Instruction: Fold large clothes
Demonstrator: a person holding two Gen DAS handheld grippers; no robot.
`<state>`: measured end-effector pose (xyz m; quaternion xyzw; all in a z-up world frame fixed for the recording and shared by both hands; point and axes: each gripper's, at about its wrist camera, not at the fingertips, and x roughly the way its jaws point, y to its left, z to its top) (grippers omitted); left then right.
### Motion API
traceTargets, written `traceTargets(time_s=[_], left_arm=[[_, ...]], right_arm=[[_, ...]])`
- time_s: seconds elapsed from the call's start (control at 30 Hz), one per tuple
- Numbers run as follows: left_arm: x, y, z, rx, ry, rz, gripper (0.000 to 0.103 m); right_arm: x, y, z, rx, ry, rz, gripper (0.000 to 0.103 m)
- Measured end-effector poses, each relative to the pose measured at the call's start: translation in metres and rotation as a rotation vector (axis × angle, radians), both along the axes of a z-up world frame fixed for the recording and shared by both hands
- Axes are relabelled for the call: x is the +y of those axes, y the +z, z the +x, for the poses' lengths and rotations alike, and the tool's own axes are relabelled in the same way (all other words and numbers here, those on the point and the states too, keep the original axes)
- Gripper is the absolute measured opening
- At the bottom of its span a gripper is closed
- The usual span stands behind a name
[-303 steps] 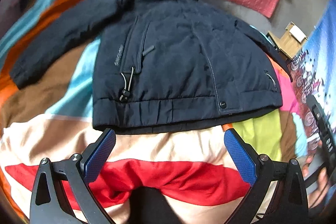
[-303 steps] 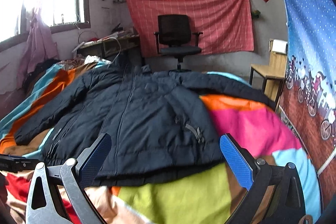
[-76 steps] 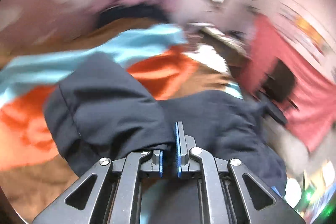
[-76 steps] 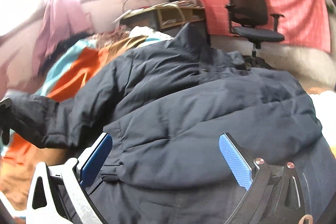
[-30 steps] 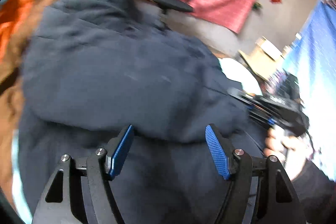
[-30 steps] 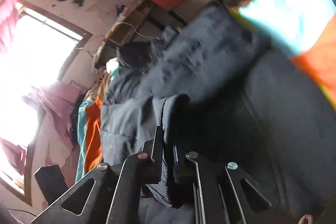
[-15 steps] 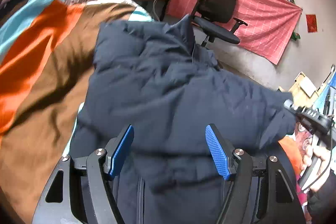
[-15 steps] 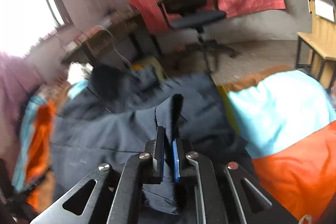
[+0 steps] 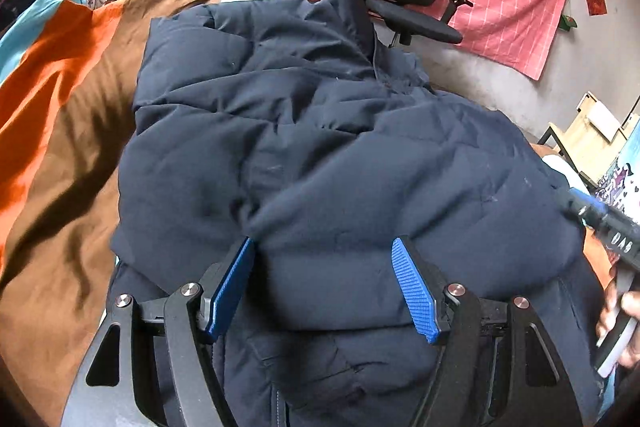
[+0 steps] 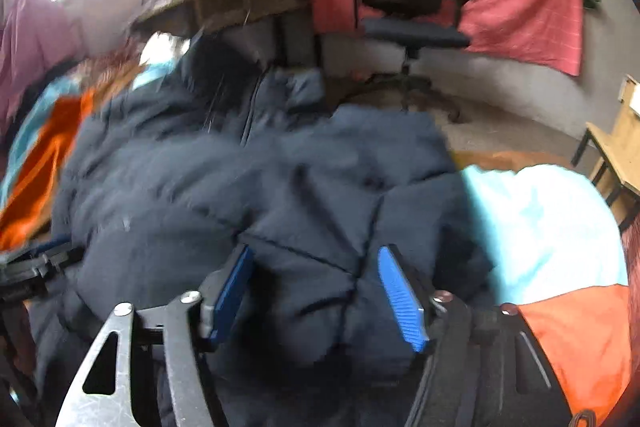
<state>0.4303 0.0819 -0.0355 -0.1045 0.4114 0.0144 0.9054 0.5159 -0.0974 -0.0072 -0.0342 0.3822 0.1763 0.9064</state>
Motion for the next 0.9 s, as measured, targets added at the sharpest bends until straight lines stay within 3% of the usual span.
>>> traceTargets(time_s=[0.23, 0.6, 0.67, 0.73, 0.83, 0.9], left_arm=[[-0.009, -0.019, 0.001, -0.011, -0.027, 0.081, 0.07], [-0.005, -0.036, -0.004, -0.073, -0.014, 0.082, 0.075], [0.0, -0.036, -0.006, -0.083, -0.021, 0.041, 0.081], [0.005, -0.037, -0.006, -0.089, -0.04, -0.016, 0.098], [0.008, -0.034, -0.005, -0.084, -0.06, -0.062, 0.101], [0.008, -0.025, -0.009, -0.067, -0.062, -0.055, 0.101]], right_arm=[[0.003, -0.032, 0.019, 0.1, 0.001, 0.051, 0.06], [0.007, -0.042, 0.005, 0.004, -0.017, 0.027, 0.061], [0.004, -0.04, 0.005, 0.009, -0.027, 0.033, 0.069], [-0.004, -0.036, 0.008, 0.046, -0.061, 0.038, 0.097], [-0.023, -0.029, 0.01, 0.121, -0.107, 0.112, 0.1], [-0.035, -0.017, 0.002, 0.113, -0.158, 0.162, 0.1]])
